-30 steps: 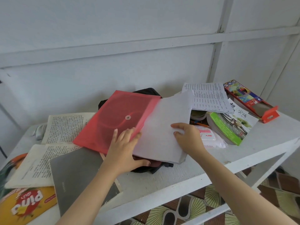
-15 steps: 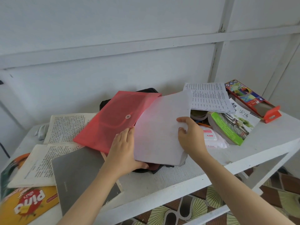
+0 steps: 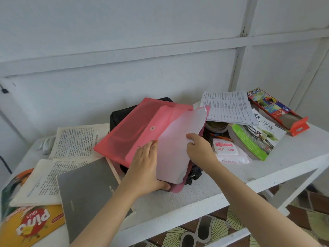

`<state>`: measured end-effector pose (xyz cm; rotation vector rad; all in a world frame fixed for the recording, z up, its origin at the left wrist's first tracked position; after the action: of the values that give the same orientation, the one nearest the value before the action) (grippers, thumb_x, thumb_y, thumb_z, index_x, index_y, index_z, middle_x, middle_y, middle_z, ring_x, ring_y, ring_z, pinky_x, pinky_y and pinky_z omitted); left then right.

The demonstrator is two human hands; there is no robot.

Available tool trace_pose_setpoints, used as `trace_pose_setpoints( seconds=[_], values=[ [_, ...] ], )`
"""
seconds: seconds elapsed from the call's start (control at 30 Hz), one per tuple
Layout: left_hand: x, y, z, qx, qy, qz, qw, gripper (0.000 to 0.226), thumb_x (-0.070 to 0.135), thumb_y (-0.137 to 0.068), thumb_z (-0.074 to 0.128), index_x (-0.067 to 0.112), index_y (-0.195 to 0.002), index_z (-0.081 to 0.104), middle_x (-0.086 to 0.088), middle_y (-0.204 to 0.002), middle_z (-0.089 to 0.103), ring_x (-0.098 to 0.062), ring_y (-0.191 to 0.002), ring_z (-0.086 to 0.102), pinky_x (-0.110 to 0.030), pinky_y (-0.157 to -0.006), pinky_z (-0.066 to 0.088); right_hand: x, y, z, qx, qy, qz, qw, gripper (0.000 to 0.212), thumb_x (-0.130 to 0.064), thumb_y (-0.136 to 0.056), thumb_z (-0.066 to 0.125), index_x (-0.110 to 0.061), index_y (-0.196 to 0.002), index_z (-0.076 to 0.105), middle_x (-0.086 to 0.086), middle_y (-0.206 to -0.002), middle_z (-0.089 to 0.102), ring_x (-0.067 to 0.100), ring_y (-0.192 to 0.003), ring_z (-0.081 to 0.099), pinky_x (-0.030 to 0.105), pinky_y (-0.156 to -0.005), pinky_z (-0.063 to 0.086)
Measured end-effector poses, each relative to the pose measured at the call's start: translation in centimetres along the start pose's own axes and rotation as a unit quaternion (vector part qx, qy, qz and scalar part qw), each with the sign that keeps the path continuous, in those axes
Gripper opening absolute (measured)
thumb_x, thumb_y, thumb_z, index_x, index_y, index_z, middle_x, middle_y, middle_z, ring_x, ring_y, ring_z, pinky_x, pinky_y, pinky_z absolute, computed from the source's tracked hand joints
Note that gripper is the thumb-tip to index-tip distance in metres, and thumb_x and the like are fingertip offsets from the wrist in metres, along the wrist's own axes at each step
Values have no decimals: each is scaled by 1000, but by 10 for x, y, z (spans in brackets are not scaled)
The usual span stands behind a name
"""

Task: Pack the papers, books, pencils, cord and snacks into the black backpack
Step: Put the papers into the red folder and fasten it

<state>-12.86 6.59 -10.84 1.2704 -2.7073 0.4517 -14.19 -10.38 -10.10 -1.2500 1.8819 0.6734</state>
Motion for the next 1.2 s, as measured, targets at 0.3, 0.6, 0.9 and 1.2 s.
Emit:
trace_pose_setpoints(
  seconds=[0.3,0.6,0.9,1.2],
  values=[
    [-10,4,-10,2,13,8,1000,136,61,-50,80,15,-148,-2,3,-154,7,-13,-141,7,-28,-114,0,-1,-1,-18,70,17,-47,996,38,-2,-86,59,-9,-124,60,0,-93,56,5,-72,51,15,-71,50],
    [4,1,-8,-9,12,29,999,138,63,-49,80,16,-148,-3,2,-154,6,-16,-141,7,-23,-111,-6,-19,-8,-4,56,19,-57,997,42,-2,-88,56,-3,-130,54,12,-128,59,23,-119,53,19,-98,35],
    [7,5,-13,-29,24,57,998,136,58,-54,80,18,-148,-10,6,-155,-2,-10,-141,-2,-8,-100,-18,-15,-22,20,-62,56,-48,995,58,0,-85,57,-10,-140,43,10,-96,66,19,-66,65,20,-52,55],
    [-3,4,-14,-28,0,66,997,137,59,-52,81,17,-148,-6,5,-154,2,-11,-141,2,-7,-100,-19,-23,-25,17,-38,232,-110,966,52,-21,-90,58,-13,-139,44,10,-131,56,29,-120,50,35,-94,43]
  ],
)
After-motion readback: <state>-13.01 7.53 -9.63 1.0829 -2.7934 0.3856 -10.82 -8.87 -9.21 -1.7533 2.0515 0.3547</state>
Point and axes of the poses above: each hand's wrist, its own y-axis away from the middle knuckle, its own z-axis out of the palm, x = y × z, the point moved 5 cm from there along -y, towards the middle knuckle
